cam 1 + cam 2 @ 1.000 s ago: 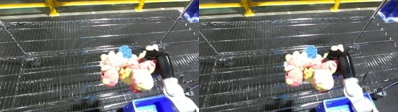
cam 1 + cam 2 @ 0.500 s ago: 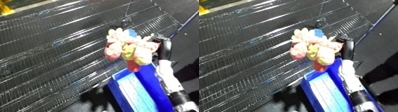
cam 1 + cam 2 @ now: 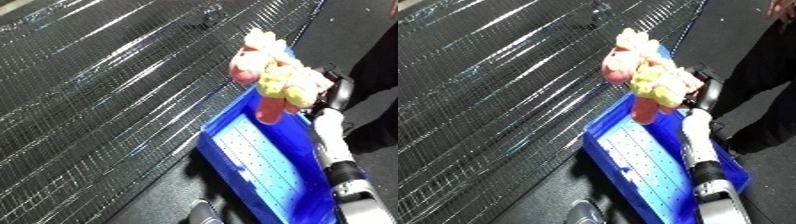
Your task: Pick up the object and place it into the box
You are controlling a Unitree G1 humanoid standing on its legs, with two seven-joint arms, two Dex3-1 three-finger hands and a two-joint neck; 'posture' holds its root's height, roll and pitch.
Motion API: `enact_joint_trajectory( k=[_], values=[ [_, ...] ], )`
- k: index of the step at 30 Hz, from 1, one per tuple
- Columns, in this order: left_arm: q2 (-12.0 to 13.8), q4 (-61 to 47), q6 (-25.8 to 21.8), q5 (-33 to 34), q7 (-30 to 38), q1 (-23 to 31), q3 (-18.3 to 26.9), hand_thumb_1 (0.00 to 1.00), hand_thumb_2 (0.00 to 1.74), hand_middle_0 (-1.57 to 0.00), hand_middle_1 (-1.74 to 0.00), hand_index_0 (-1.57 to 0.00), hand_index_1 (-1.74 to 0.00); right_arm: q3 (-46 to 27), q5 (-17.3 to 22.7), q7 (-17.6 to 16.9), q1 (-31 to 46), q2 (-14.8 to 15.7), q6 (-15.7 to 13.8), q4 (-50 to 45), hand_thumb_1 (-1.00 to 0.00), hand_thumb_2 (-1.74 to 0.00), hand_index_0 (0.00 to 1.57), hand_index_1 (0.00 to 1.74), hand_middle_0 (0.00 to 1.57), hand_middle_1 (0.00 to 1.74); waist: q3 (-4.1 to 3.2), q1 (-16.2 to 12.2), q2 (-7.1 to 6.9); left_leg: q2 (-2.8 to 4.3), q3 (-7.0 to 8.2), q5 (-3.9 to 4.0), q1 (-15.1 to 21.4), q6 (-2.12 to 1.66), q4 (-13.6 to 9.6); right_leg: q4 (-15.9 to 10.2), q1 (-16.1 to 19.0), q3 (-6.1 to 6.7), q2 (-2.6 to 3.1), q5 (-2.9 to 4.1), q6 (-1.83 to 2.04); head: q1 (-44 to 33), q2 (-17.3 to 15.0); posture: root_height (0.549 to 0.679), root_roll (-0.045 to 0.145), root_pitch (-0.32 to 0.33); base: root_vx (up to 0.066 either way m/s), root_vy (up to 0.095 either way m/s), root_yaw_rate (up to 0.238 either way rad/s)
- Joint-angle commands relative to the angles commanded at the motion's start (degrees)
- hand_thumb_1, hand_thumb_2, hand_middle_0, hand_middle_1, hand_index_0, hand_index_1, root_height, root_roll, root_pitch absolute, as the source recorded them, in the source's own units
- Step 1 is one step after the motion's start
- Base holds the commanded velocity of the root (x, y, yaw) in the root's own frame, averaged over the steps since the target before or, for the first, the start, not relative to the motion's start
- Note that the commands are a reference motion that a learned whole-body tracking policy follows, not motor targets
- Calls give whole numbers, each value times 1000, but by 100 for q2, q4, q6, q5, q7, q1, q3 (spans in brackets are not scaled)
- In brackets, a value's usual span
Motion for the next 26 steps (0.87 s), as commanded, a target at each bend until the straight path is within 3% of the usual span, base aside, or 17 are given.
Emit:
enact_joint_trajectory(
  k=[12, 21, 26],
  values=[
    [33, 70, -35, -9, 32, -15, 39, 1000, 1740, -1570, -1740, -1570, -1740, -51, -9, -14, 57, 57, -67, -98, 0, 0, 0, 0, 0, 0, -68, -131, 6, 3, 111, 35, 116, -22, -156, -137, 24, 47, 38, 26, -19, 172, 103, 632, 78, -288, -4, 1, -55],
    [42, 116, -36, 22, 4, -42, 2, 1000, 1740, -1570, -1740, -1570, -1740, -42, 230, 87, 28, 88, -153, -28, 0, 0, 0, 0, 0, 0, -76, -128, 1, -3, 151, 53, 162, -38, -268, -222, 35, 42, 38, -11, -18, 36, 210, 635, 82, -275, 2, -1, -19],
    [35, 93, -43, 25, 10, -54, 28, 1000, 1740, -1570, -1740, -1570, -1740, 187, 386, 352, 7, 104, -136, -156, 0, 0, 0, 0, 0, 0, -71, -78, -16, -14, 160, 69, 205, -46, -343, -247, 43, 39, 43, -46, -18, -144, 232, 636, 83, -267, 7, 2, -9]
  ],
)
